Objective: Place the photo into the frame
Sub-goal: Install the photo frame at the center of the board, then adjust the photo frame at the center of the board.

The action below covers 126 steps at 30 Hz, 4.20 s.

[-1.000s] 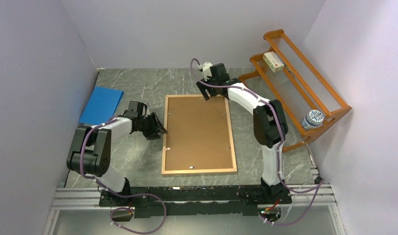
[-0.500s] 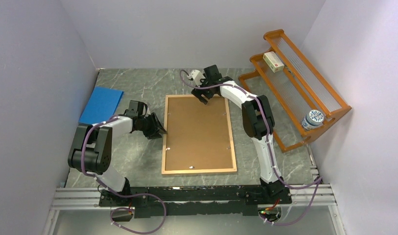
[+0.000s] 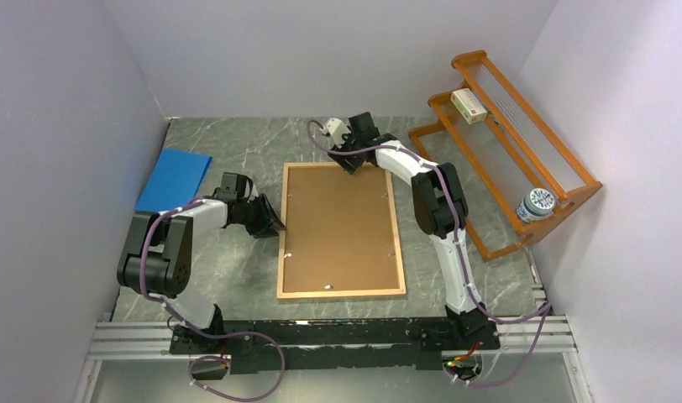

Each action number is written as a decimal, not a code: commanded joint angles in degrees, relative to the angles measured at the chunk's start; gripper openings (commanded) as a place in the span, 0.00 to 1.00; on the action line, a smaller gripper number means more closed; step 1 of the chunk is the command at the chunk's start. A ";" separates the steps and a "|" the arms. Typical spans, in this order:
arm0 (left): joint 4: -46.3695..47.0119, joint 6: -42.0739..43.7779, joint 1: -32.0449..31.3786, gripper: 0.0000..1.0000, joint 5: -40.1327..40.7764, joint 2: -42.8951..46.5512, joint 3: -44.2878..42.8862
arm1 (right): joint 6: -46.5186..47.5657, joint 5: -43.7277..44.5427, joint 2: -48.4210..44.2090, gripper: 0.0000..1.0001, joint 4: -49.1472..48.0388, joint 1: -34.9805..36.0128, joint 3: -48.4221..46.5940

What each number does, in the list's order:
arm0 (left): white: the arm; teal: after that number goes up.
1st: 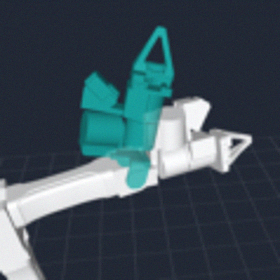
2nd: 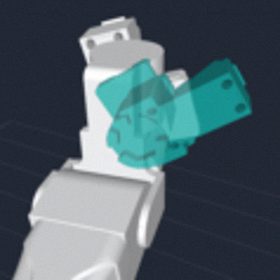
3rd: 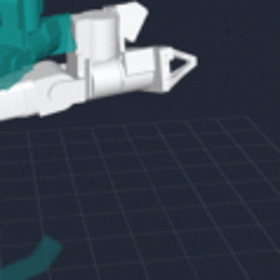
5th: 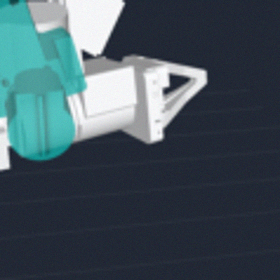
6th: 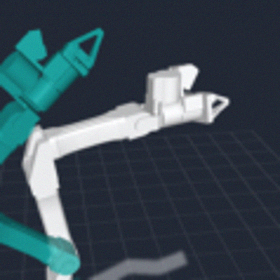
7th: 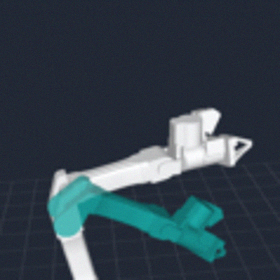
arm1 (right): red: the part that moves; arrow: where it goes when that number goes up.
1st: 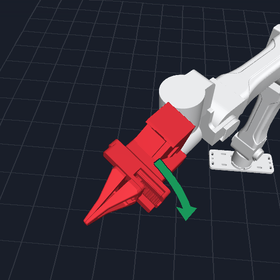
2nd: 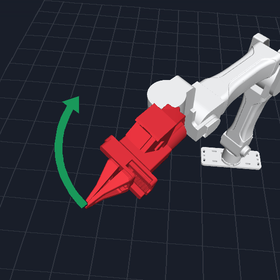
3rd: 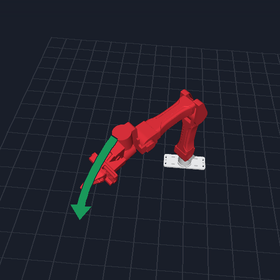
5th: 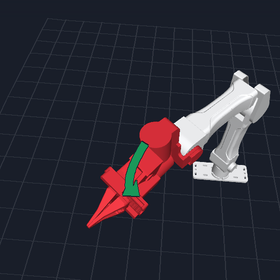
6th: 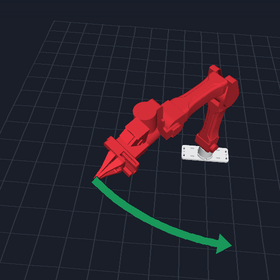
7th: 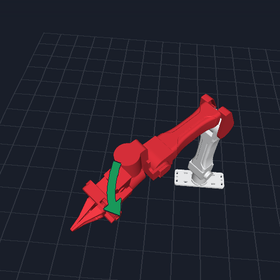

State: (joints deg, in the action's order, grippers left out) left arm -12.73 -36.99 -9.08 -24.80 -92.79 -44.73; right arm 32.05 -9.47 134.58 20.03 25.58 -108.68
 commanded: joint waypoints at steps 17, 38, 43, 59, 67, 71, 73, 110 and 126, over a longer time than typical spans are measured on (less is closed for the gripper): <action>-0.28 1.75 -0.11 0.40 0.80 -1.95 -0.01 | 0.08 -5.06 -2.41 0.75 0.26 -1.27 0.94; -0.27 1.97 -0.11 0.38 0.72 -2.78 -0.18 | 0.92 1.52 1.38 0.49 0.86 -1.85 -1.43; -0.36 1.97 -0.13 0.38 0.93 -2.91 -0.18 | 0.37 3.19 1.41 0.41 -1.49 -1.84 0.16; -2.96 1.40 -0.10 0.50 2.49 1.38 -2.73 | -19.12 3.42 -10.29 0.76 -7.36 -1.93 1.74; -2.15 0.89 -0.12 0.67 3.18 1.30 -3.71 | -43.61 24.61 -25.24 0.83 2.28 -2.04 13.84; -1.60 0.24 -0.06 0.67 2.75 0.01 -4.91 | -59.71 30.21 -35.28 0.82 11.14 -2.08 26.17; -1.66 0.08 -0.02 0.67 2.25 -0.99 -5.58 | -63.91 28.43 -40.44 0.81 11.90 -1.83 33.90; 2.27 0.35 -0.06 0.65 -9.53 -21.39 -23.34 | -77.82 -6.77 -52.51 0.64 -14.98 10.35 71.66; -4.44 2.98 5.82 0.71 1.47 -17.52 -26.38 | -90.24 18.80 -48.96 0.67 -4.31 21.26 62.60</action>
State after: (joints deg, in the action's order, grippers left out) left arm -6.07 -35.14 -4.43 -26.65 -115.07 -72.36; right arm -53.65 -8.03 89.25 13.06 46.37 -44.42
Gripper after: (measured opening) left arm 0.697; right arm 0.656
